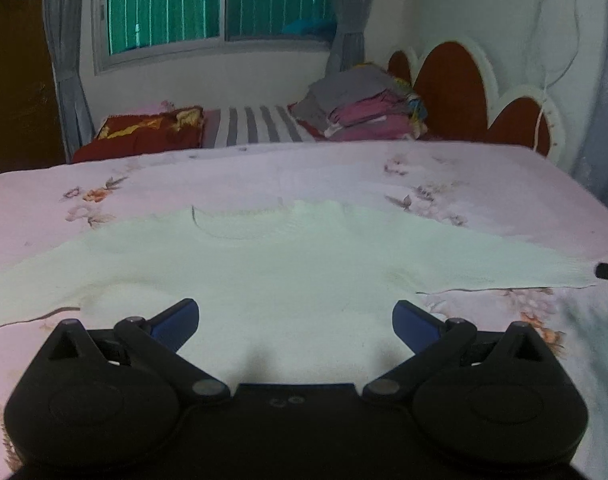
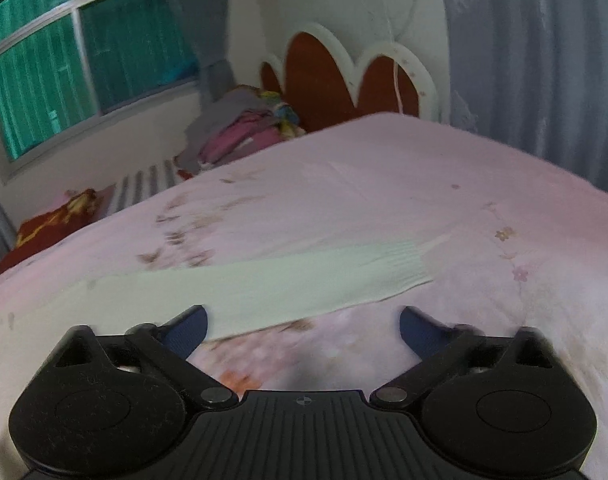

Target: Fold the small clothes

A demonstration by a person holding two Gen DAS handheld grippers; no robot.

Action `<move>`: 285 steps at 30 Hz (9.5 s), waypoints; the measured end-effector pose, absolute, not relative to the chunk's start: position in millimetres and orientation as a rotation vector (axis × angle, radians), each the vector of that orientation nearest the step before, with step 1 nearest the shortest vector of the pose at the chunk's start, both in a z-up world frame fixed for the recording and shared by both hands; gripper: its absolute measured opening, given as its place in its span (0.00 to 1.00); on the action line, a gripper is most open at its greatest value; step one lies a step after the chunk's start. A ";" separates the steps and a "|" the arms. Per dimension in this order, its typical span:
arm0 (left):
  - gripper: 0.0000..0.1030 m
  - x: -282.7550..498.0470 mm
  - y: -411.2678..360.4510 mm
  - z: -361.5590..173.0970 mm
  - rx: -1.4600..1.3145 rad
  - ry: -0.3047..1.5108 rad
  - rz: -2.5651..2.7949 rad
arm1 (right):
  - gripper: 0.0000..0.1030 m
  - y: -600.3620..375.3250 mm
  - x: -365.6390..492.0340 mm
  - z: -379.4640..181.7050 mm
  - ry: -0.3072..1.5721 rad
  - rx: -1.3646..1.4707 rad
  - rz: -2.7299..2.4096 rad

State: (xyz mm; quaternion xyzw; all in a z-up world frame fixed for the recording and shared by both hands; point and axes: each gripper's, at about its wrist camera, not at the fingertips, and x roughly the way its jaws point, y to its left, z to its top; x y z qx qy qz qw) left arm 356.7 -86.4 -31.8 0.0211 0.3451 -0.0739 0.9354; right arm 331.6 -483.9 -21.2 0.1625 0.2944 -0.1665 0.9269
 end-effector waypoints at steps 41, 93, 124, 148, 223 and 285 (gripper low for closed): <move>0.99 409.0 -32.4 -81.6 -0.031 0.953 -0.025 | 0.03 -545.1 395.2 -65.6 0.622 0.594 -0.207; 0.02 509.2 78.3 -106.5 -0.444 0.816 -0.296 | 0.21 -273.2 418.3 -97.1 0.788 0.367 0.054; 0.38 505.9 136.1 -121.8 -0.393 0.803 -0.145 | 0.21 -292.2 421.5 -76.2 0.721 0.322 0.082; 0.46 522.8 71.7 -119.0 -0.080 0.720 -0.173 | 0.21 -187.1 486.2 -95.6 0.753 0.182 0.403; 0.36 305.7 423.7 -135.4 -1.103 0.334 0.538 | 0.49 -211.1 407.0 -71.2 0.789 0.158 0.126; 0.33 408.6 94.0 -98.7 -0.198 0.719 -0.213 | 0.49 -285.5 448.4 -79.9 0.858 0.540 0.182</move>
